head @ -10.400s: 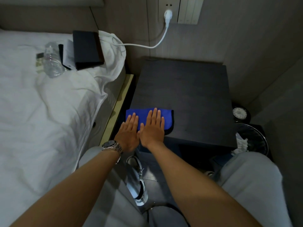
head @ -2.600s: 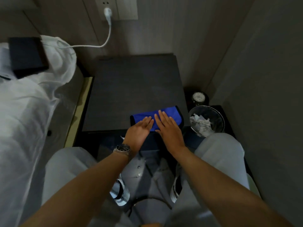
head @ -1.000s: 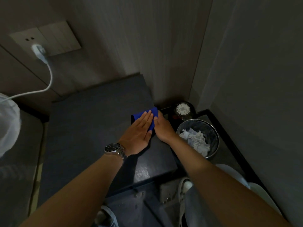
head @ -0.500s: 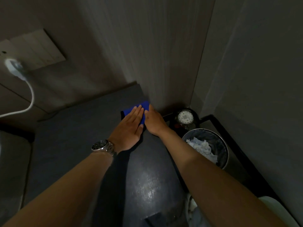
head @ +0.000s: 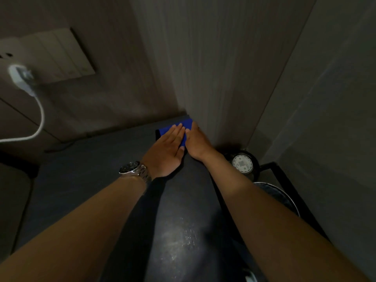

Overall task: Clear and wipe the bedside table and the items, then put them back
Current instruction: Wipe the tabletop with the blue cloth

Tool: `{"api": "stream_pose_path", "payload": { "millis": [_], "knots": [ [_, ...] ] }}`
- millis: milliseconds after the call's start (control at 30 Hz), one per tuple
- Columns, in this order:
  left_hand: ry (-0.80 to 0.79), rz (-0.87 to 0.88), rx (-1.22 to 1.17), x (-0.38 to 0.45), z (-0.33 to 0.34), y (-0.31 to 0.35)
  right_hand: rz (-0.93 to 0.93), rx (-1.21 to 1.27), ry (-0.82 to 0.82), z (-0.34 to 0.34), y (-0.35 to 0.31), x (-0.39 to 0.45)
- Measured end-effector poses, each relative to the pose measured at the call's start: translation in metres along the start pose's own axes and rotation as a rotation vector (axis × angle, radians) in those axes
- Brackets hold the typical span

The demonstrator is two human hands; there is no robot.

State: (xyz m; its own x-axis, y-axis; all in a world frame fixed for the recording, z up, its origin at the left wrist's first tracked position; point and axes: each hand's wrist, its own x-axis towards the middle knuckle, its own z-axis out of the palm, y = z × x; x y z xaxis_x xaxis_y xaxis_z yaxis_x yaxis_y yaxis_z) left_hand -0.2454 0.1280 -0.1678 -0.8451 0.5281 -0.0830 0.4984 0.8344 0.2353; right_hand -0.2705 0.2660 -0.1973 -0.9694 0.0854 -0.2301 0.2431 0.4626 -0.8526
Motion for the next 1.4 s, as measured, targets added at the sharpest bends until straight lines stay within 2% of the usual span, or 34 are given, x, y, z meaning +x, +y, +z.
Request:
{"api": "stream_pose_path", "payload": {
  "millis": [300, 600, 833, 1033, 1400],
  "knots": [
    [0.014, -0.107, -0.043, 0.024, 0.001, -0.014, -0.125, -0.150, -0.011, -0.002, -0.012, 0.040],
    [0.105, -0.180, 0.075, 0.024, 0.007, -0.024, -0.384, -0.703, -0.166, -0.003, -0.030, 0.062],
    [0.096, -0.246, 0.080, 0.020, 0.013, -0.039, -0.478, -0.946, -0.120, 0.009, -0.052, 0.055],
    [0.099, -0.345, 0.072, -0.011, 0.002, -0.060, -0.530, -0.927, -0.205, 0.050, -0.079, 0.046],
    [0.083, -0.462, 0.025, -0.073, -0.014, -0.116, -0.572, -0.887, -0.249, 0.132, -0.117, 0.035]
  ]
}}
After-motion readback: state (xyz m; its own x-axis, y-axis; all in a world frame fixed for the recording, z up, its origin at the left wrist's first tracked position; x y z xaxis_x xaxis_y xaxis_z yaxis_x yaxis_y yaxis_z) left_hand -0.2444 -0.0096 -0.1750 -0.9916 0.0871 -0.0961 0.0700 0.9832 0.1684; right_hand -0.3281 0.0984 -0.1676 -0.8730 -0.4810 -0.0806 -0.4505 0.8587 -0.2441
